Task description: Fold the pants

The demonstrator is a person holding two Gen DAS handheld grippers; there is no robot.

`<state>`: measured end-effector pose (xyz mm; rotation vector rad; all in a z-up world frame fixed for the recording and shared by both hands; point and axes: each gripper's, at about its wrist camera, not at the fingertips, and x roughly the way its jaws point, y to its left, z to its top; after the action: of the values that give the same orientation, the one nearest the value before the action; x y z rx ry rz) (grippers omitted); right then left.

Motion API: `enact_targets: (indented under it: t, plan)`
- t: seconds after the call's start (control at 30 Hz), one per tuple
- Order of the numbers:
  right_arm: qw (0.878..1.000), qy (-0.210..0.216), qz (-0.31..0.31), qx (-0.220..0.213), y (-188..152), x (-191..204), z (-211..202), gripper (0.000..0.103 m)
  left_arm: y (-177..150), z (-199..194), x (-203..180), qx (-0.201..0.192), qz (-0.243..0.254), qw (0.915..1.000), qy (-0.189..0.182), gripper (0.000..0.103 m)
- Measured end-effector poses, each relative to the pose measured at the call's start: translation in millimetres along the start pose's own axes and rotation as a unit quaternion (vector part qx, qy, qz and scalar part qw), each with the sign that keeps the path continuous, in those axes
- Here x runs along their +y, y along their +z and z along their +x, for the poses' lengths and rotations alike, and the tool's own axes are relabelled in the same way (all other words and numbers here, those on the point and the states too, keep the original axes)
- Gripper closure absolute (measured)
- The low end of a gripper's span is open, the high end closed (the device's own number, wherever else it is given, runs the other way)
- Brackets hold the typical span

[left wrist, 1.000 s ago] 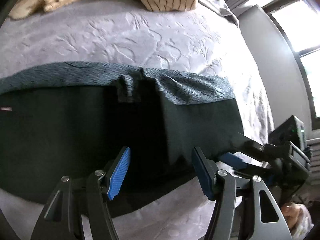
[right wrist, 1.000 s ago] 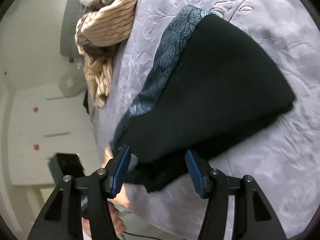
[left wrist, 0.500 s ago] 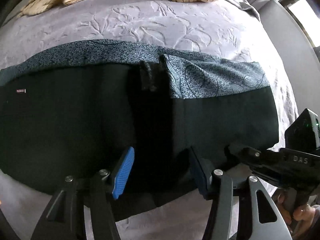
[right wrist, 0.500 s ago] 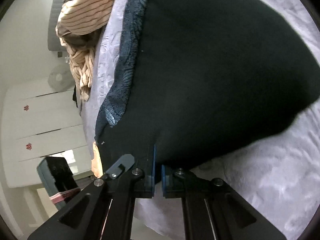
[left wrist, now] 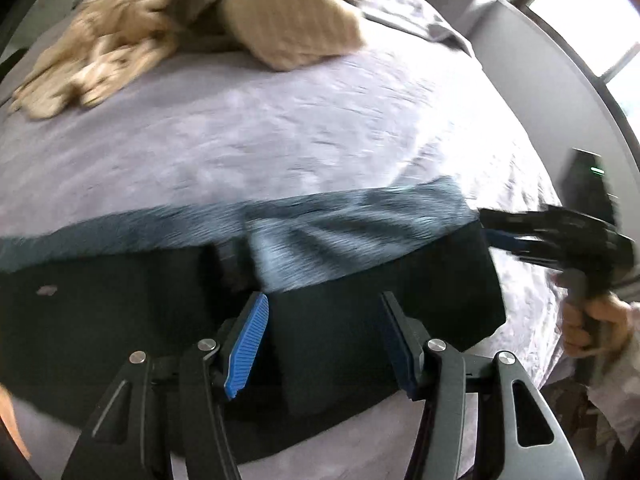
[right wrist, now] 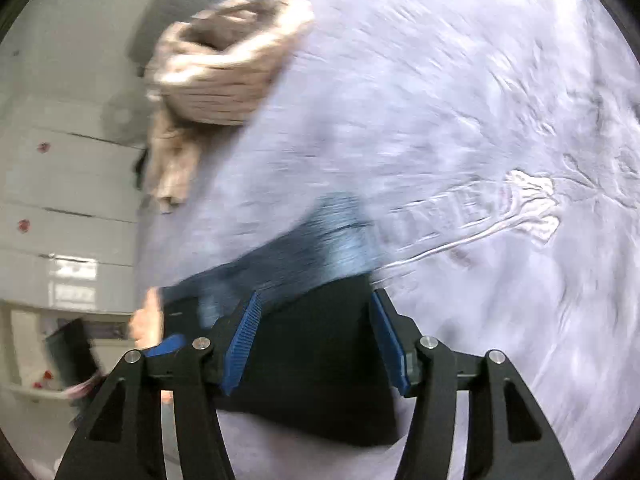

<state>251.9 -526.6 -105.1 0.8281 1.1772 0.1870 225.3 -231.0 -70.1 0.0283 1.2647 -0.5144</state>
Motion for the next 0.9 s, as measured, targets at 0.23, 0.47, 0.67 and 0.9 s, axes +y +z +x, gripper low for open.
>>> enact_targets:
  t: [0.23, 0.47, 0.67, 0.9]
  plan:
    - [0.993, 0.089, 0.067, 0.034, 3.0, -20.5, 29.6, 0.068, 0.5, 40.6, -9.4, 0.032, 0.001, 0.9991, 0.027, 0.045]
    - [0.994, -0.092, -0.052, 0.035, -2.8, 14.3, 42.3, 0.055, -16.2, 50.2, -8.0, 0.047, 0.035, 0.9979, 0.028, 0.045]
    - [0.983, -0.161, -0.089, -0.003, -19.9, 42.1, 10.2, 0.047, -31.0, 4.8, 7.9, 0.029, -0.012, 0.9978, 0.058, 0.045]
    - [0.985, -0.054, -0.16, 0.014, -47.3, 117.1, 13.6, 0.049, -73.5, -29.3, 56.8, 0.036, -0.055, 0.9891, 0.132, 0.045]
